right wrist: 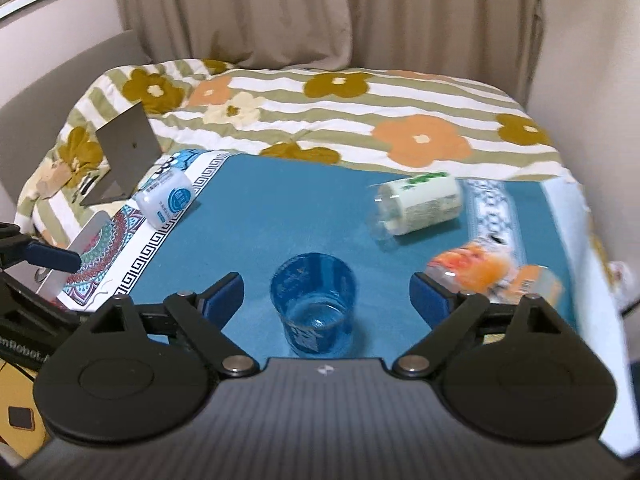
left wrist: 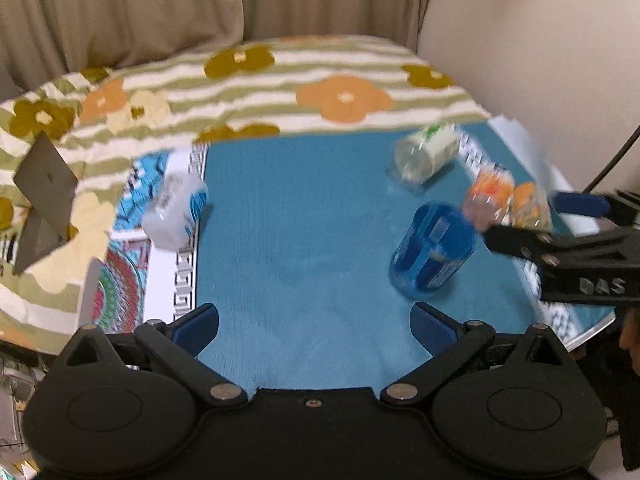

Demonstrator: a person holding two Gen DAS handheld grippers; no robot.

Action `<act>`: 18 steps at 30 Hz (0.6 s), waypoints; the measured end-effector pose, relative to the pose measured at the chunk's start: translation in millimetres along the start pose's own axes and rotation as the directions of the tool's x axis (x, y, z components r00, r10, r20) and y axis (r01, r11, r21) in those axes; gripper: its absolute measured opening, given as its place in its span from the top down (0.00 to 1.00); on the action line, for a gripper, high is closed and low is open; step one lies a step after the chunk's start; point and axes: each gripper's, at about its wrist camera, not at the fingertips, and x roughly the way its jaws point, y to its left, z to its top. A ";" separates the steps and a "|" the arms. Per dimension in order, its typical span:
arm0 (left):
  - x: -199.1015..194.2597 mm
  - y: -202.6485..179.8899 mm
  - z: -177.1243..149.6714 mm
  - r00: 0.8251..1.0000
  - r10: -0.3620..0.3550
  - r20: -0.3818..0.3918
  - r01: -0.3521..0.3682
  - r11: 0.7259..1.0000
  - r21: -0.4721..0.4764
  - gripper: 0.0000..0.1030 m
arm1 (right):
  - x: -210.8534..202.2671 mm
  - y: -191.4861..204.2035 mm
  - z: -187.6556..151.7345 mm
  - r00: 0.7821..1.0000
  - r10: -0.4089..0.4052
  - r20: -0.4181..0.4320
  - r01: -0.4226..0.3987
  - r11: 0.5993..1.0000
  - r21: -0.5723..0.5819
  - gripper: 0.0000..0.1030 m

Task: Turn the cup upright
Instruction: 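Lower the blue cup onto the table and open the right gripper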

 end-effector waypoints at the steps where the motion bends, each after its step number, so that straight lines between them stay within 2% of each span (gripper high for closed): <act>1: -6.4 -2.6 0.4 1.000 0.003 0.018 -0.003 1.000 -0.002 0.00 | -8.3 -1.8 1.4 1.000 -0.012 -0.008 0.013 1.000 0.008 0.00; 7: -32.2 -16.7 -3.6 0.993 0.050 0.106 -0.050 0.999 -0.003 0.00 | -48.4 -15.9 2.0 0.995 -0.075 -0.066 0.080 0.995 0.062 0.00; 18: -48.4 -26.5 -23.4 0.983 0.104 0.152 -0.102 0.995 -0.023 0.00 | -72.3 -29.4 -26.9 0.972 -0.180 -0.149 0.193 0.978 0.076 0.00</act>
